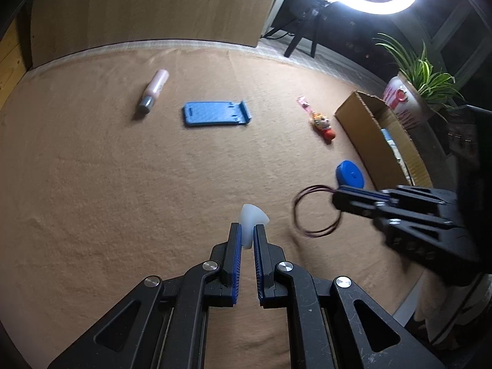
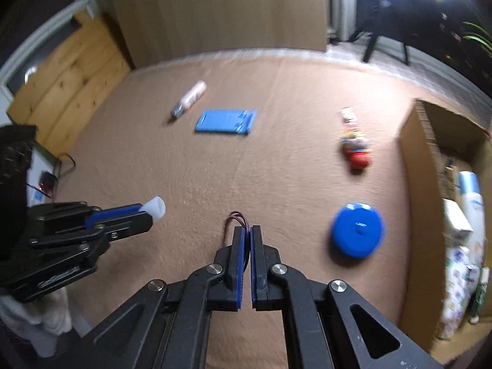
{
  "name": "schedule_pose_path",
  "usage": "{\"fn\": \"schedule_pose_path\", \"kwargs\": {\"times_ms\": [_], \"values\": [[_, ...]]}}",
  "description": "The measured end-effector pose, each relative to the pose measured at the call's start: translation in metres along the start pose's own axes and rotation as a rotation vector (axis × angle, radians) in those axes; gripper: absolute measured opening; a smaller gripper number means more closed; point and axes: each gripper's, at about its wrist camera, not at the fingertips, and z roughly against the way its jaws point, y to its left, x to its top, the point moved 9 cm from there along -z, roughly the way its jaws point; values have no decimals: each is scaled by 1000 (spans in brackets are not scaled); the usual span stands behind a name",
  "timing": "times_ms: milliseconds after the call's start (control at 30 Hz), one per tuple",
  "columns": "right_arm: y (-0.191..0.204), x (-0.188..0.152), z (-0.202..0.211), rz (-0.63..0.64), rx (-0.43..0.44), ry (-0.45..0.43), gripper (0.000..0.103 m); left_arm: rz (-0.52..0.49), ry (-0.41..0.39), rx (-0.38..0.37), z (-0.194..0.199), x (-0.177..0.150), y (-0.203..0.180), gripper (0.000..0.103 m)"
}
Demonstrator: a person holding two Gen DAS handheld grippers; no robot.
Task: Organize objects
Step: 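Carry the white plug into the box and open the left tool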
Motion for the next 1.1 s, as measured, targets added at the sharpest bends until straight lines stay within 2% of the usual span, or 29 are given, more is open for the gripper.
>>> {"fn": "schedule_pose_path", "kwargs": {"times_ms": [267,600,833,1100], "values": [[-55,0,71,-107,-48,-125,3,-59,-22,-50,0,17,-47,8],[-152,-19,137,-254,-180,-230,3,-165,-22,-125,-17,42,-131,8],[-197,-36,148,-319,-215,-237,3,-228,-42,-149,-38,78,-190,8],[-216,-44,143,-338,-205,-228,3,-256,-49,-126,-71,116,-232,8]]}}
